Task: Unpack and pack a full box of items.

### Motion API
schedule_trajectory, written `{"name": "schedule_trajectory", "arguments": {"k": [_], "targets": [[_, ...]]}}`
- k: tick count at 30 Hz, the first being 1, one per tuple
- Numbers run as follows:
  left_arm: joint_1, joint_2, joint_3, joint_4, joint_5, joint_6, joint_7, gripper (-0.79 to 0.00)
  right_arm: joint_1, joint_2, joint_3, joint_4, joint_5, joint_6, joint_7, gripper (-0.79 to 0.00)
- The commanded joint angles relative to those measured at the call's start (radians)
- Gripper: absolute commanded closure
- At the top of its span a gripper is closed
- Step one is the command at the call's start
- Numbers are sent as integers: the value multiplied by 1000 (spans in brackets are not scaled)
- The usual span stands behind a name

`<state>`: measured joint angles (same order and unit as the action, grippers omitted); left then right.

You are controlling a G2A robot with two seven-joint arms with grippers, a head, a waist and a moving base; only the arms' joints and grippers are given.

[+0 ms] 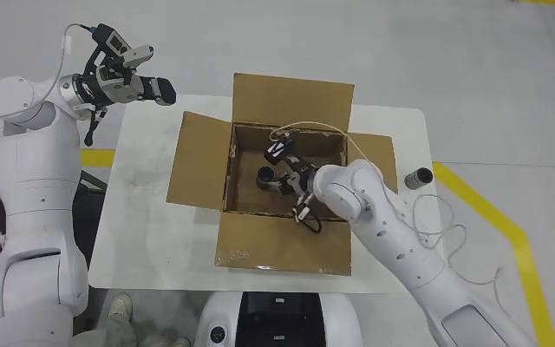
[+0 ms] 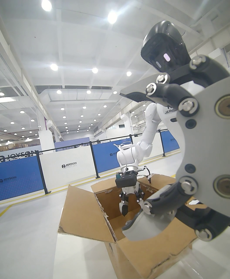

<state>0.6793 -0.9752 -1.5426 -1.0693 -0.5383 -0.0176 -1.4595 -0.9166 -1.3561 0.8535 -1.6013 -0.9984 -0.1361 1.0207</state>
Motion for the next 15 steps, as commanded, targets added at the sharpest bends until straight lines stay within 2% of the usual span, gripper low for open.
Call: {"name": "schedule_trajectory", "arguments": {"k": [1, 15], "targets": [[0, 0, 0, 0, 0, 0, 0, -785, -14, 5, 19, -43, 7, -6, 6, -566], [0, 0, 0, 0, 0, 0, 0, -785, -117, 33, 157, -307, 63, 31, -15, -640]]}}
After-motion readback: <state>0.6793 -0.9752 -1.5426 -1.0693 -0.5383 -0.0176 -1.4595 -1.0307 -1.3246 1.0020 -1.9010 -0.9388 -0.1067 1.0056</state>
